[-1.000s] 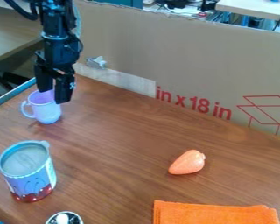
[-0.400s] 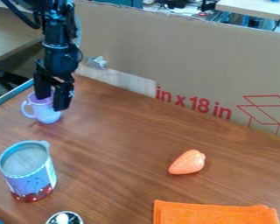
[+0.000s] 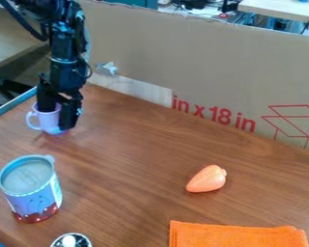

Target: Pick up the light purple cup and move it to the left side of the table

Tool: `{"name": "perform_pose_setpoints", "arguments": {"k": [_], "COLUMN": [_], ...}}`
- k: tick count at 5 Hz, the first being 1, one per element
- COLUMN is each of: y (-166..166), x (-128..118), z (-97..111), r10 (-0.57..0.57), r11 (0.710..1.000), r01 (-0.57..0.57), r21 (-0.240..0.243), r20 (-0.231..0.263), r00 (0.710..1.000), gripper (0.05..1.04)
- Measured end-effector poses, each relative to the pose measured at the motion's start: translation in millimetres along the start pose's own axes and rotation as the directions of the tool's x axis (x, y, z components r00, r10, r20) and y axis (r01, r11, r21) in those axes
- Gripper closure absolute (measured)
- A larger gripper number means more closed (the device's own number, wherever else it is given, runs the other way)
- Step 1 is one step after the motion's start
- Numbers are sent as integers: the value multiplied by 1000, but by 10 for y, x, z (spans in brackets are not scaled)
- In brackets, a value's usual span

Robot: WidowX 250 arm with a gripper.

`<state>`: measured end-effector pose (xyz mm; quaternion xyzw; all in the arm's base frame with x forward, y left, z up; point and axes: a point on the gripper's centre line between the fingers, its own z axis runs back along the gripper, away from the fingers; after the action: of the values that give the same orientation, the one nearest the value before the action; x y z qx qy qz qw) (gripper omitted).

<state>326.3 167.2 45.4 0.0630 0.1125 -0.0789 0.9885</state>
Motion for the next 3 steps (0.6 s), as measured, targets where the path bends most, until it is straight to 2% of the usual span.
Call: {"name": "perform_pose_setpoints", "arguments": {"k": [2, 3], "y": [-18, -54], "x": [8, 5], "z": [-29, -14], "r10": [-13, -27], "r11": [1000, 999], "r01": [13, 28], "r21": [-5, -21], "r20": [8, 20], "r00": [1000, 999], "gripper": [698, 905]}}
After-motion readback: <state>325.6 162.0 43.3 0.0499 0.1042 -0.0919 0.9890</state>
